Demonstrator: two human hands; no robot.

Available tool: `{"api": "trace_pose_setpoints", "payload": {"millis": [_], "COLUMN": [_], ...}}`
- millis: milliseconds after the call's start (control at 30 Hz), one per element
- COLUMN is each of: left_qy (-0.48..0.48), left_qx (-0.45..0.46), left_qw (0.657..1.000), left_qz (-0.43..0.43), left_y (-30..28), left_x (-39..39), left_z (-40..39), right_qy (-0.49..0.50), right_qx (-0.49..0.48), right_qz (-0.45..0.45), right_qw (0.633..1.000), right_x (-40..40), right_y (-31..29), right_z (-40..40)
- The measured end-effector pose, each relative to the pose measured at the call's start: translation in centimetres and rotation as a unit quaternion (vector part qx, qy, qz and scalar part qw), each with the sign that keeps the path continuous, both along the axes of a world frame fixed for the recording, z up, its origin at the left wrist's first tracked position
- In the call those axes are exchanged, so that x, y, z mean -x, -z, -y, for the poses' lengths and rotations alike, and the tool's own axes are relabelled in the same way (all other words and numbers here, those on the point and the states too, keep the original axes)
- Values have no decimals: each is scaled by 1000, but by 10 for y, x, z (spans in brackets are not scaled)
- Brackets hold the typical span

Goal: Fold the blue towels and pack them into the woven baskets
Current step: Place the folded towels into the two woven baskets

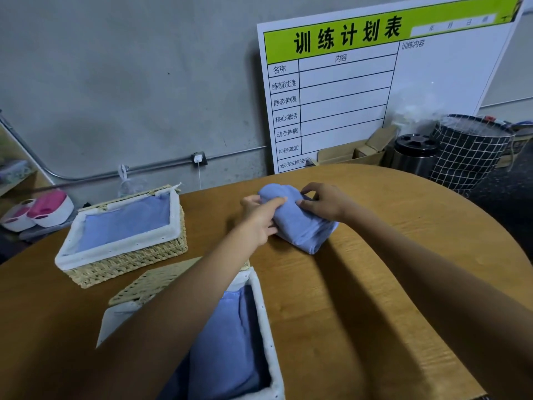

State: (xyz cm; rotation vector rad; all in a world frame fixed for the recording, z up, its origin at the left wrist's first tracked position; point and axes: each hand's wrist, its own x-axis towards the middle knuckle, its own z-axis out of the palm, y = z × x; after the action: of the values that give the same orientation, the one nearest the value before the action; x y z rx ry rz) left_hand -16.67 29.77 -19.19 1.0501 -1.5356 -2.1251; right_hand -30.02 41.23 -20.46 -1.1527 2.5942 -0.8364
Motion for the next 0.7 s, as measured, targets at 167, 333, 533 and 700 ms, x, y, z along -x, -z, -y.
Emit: {"api": "trace_pose_setpoints", "payload": {"millis": [167, 333, 533, 700], "left_qy": [37, 90, 159, 128], "left_qx": [171, 300, 176, 142], "left_qw": [985, 946, 960, 971], "left_qz": [-12, -86, -151, -142], "left_y": [1, -25, -77, -89], "left_x": [6, -12, -105, -197], "left_z": [-17, -10, 1, 12], "right_qy": [12, 57, -70, -171], "right_qx": [6, 146, 280, 285], "right_qz": [16, -2, 244, 422], "right_qw": [1000, 988, 926, 844], "right_x": [-1, -17, -108, -189], "right_y": [3, -13, -70, -74], "right_z": [-6, -22, -37, -29]}}
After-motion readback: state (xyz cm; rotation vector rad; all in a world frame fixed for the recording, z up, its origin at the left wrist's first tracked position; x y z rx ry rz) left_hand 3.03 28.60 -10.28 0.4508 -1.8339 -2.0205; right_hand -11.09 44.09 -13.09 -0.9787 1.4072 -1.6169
